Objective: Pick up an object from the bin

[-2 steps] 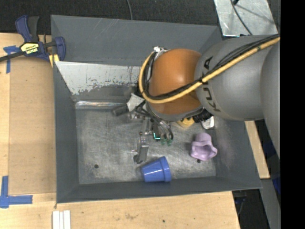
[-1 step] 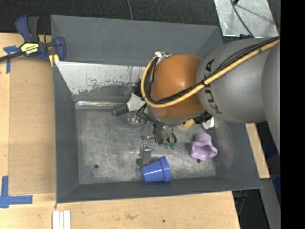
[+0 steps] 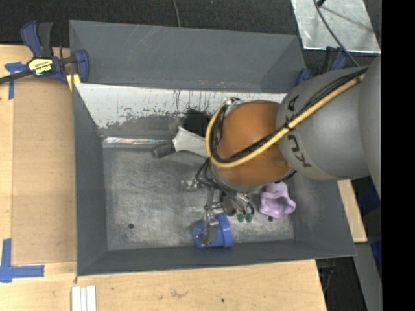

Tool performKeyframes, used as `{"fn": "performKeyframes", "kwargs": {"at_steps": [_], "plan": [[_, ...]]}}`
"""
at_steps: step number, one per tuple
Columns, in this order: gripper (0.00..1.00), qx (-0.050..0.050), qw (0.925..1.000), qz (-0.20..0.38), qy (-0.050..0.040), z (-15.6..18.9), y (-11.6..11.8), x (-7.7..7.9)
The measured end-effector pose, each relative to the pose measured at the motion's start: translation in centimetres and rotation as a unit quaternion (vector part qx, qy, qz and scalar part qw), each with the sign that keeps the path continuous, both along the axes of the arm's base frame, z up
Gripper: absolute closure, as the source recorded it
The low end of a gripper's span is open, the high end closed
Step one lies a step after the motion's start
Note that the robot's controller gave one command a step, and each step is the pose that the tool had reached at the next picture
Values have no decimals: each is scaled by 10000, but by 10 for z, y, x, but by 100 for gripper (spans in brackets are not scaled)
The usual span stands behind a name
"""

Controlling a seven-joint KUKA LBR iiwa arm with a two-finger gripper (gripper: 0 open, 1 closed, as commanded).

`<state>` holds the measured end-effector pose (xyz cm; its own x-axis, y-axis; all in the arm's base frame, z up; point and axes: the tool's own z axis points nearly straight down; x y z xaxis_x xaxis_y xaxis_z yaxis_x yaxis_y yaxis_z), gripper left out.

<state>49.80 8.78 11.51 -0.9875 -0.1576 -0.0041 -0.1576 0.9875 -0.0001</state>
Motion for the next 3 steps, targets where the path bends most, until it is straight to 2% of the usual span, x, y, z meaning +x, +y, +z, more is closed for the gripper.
{"fn": "performKeyframes", "kwargs": {"at_steps": [1, 2, 3], "plan": [[0, -5, 9997, 233, 16, -15, -9, -7], [100, 7, 9973, 734, -84, -41, -52, -4], [100, 8, 9973, 730, -83, -41, -52, -4]]}}
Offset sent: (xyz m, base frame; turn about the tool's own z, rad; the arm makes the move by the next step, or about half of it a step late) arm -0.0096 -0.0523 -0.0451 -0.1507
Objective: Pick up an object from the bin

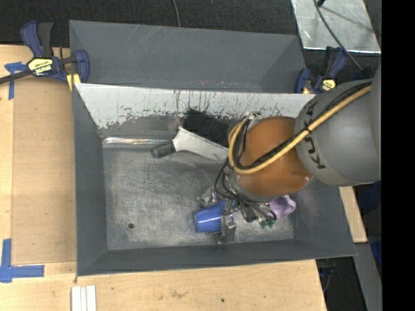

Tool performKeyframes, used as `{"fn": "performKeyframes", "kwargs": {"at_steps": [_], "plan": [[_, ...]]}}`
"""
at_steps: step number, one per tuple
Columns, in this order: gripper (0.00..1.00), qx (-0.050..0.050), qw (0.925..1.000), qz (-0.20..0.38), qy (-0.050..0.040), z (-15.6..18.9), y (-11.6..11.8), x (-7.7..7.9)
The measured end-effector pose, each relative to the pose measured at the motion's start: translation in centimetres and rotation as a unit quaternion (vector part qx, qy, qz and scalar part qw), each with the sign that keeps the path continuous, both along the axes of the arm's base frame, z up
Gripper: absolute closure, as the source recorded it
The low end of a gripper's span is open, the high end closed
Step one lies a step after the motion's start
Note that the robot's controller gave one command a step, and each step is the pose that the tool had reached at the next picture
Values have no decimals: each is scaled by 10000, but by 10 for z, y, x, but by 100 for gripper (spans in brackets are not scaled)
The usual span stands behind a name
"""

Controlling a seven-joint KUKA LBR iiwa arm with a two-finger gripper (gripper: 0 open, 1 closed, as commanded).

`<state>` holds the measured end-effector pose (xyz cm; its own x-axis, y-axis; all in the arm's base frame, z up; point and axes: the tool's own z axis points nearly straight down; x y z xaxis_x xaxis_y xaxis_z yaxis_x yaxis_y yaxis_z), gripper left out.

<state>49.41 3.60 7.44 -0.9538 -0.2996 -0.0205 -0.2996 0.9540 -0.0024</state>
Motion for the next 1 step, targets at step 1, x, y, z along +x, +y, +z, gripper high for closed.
{"fn": "performKeyframes", "kwargs": {"at_steps": [1], "plan": [[100, 0, 10000, -2, 1, 0, 0, 0]]}}
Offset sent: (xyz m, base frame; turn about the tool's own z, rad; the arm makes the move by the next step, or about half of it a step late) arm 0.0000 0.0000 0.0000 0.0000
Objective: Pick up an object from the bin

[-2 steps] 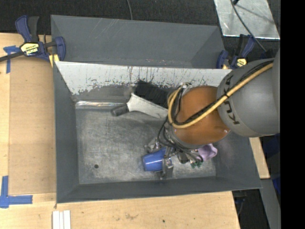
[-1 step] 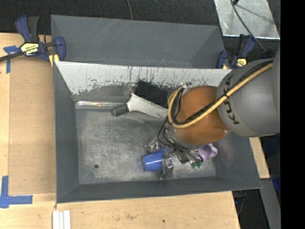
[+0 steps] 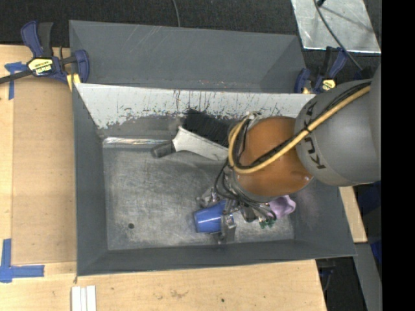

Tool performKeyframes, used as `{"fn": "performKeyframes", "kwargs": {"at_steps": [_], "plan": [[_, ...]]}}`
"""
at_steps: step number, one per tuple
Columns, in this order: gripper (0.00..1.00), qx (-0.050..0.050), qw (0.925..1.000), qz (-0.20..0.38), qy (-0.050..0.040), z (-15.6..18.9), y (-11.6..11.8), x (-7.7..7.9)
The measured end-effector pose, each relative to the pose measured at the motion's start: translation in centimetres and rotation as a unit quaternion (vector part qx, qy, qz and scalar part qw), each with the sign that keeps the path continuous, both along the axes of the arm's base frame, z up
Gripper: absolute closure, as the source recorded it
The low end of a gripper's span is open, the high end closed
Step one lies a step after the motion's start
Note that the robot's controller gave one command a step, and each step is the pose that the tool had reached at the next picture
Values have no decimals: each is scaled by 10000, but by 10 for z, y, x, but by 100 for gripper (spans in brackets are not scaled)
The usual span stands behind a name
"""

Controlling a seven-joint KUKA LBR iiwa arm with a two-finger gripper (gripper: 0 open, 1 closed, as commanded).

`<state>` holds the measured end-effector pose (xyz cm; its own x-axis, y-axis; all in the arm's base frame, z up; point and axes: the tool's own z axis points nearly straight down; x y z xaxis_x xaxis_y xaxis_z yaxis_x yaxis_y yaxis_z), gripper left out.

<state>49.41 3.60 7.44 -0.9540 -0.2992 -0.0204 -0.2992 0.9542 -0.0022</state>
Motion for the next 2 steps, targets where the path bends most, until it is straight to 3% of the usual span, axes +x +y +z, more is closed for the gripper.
{"fn": "performKeyframes", "kwargs": {"at_steps": [2], "plan": [[100, 1, 10000, -6, 2, 0, 0, 0]]}}
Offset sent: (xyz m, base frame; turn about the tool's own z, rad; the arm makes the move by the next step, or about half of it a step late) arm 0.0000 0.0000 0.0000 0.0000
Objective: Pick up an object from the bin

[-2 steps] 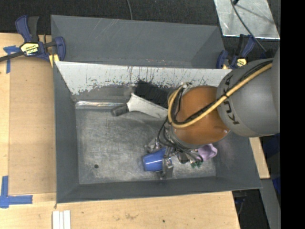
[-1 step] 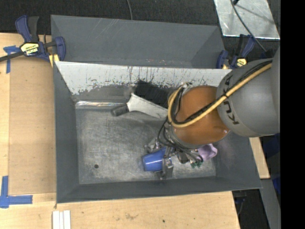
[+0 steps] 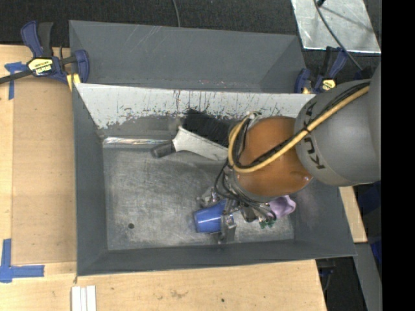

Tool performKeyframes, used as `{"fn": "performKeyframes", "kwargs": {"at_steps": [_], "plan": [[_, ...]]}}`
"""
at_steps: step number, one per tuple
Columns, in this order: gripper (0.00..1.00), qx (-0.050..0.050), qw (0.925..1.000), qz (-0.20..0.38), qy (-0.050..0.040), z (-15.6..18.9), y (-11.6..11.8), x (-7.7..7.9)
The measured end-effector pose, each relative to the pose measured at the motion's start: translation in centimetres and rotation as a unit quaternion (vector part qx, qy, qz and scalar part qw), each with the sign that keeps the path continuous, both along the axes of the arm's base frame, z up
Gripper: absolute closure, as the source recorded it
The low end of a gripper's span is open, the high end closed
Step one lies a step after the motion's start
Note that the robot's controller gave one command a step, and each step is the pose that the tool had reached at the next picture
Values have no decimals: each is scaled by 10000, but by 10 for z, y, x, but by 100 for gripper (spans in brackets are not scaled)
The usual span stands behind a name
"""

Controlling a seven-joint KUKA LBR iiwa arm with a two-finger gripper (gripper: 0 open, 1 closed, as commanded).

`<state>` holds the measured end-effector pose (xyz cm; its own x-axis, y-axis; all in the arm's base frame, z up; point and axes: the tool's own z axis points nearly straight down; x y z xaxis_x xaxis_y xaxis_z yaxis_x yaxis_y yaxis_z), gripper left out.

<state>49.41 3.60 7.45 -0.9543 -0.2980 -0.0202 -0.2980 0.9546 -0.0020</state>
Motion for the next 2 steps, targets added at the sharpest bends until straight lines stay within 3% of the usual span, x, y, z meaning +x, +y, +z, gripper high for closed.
{"fn": "performKeyframes", "kwargs": {"at_steps": [1, 2], "plan": [[100, 0, 10000, -1, 0, 0, 0, 0], [100, -16, 9997, -218, 76, 157, 1, -1]]}}
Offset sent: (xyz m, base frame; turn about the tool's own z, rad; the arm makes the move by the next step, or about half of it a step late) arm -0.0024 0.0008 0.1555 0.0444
